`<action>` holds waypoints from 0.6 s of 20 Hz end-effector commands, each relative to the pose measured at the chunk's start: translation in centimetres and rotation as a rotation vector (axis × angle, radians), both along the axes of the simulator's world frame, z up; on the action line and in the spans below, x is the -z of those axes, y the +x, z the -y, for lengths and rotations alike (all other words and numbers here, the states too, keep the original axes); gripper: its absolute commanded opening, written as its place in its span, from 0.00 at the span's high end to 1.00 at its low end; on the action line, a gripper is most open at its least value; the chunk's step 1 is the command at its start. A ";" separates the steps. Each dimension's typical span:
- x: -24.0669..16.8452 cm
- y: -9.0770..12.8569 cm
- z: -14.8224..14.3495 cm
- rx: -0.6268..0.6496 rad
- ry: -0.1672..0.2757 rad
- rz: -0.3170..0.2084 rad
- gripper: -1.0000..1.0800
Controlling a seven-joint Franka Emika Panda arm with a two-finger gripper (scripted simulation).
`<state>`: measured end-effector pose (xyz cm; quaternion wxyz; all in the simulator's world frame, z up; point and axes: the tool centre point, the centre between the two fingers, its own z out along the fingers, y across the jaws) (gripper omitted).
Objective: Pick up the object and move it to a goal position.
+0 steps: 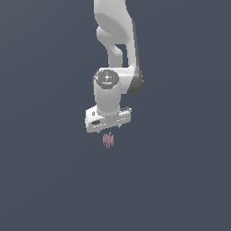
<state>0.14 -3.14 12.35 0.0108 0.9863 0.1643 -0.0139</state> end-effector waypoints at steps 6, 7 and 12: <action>1.9 0.9 0.4 -0.172 0.016 0.010 0.04; 2.1 1.0 0.4 -0.190 0.018 0.011 0.04; 2.9 1.3 0.6 -0.258 0.025 0.016 0.04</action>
